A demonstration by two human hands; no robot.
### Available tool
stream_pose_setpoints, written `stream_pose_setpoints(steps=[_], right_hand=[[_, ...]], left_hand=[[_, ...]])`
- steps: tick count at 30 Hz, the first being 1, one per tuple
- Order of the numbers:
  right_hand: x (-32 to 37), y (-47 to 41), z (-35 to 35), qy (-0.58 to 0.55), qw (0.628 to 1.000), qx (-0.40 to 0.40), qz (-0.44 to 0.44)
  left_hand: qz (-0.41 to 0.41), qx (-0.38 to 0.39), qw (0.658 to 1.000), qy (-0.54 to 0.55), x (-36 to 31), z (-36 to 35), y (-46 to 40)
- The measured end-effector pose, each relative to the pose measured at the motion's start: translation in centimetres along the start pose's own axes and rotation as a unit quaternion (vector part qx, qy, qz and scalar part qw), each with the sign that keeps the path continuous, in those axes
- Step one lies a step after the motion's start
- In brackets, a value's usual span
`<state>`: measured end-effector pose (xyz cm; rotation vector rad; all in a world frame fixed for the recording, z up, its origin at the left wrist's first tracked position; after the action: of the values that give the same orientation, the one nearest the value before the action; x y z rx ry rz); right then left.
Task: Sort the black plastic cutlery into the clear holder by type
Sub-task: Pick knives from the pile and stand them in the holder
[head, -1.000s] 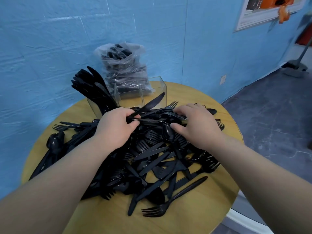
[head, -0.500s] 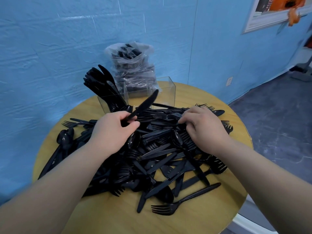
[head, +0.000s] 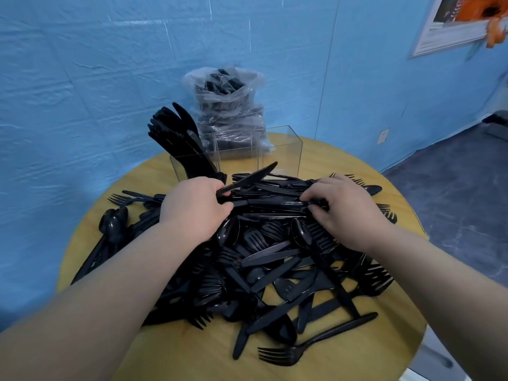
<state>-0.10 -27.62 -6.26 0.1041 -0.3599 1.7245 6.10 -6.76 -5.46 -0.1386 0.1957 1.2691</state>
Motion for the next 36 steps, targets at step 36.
stream_pose_setpoints(steps=[36], right_hand=[[-1.8, -4.1, -0.4, -0.044, 0.981, 0.165, -0.093]], left_hand=[[0.007, -0.043, 0.988, 0.146, 2.4, -0.4, -0.1]])
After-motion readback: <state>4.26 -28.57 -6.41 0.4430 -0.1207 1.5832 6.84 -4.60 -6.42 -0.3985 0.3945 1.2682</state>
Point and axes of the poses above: each hand's wrist, its own y-axis away from the middle knuckle, its own z-axis out of the back of the hand, x = y × z, the point moved 7 cm from there along -y, towards the middle knuckle, and after that the axes turned 9 degrees about x, right-handed, at the moved point
